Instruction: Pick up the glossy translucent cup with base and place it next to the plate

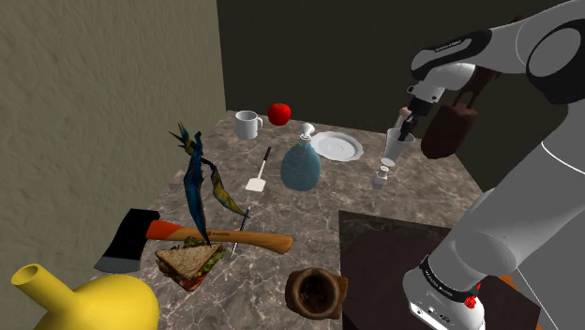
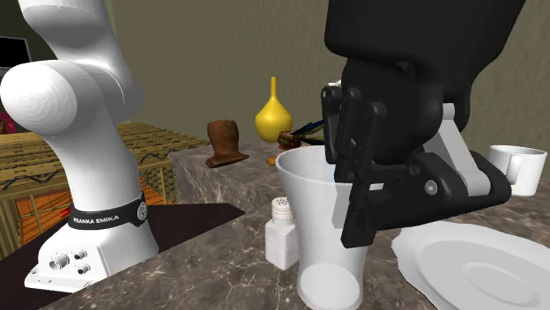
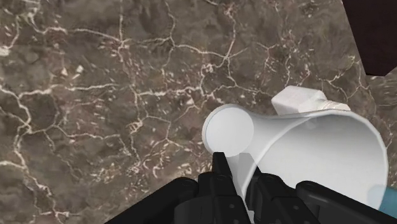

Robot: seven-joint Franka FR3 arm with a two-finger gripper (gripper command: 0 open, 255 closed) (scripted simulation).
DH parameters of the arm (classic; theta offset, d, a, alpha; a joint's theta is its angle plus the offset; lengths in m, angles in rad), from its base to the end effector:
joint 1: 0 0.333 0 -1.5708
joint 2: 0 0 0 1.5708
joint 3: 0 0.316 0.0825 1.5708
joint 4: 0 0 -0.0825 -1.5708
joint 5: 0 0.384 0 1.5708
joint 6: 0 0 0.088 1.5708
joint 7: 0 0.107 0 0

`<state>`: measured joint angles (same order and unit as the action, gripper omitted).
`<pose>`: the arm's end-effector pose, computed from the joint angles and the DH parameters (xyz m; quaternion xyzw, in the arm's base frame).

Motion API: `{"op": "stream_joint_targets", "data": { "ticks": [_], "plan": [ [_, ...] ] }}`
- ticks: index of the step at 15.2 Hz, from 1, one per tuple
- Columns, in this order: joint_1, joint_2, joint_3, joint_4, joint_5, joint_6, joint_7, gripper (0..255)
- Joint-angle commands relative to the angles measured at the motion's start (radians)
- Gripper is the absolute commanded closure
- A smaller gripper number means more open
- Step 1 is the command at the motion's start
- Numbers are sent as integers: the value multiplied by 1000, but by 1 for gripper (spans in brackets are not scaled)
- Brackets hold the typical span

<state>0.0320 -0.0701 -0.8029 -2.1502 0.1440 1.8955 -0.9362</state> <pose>0.3671 -0.3463 0.4078 -0.9890 -0.0552 -0.0002 0.1373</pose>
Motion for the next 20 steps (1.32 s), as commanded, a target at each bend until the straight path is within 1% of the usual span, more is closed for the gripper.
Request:
{"op": "stream_joint_targets", "data": {
  "ticks": [1, 6, 14, 15, 20],
  "plan": [
    [0, 14, -3, -17, 11, 25, -13, 255],
    [-1, 57, -9, -51, 47, 85, -50, 255],
    [-1, 57, -8, -51, 47, 85, -50, 255],
    [-1, 57, -8, -51, 47, 85, -50, 0],
    [-1, 57, -8, -51, 47, 85, -50, 0]
  ]
}}
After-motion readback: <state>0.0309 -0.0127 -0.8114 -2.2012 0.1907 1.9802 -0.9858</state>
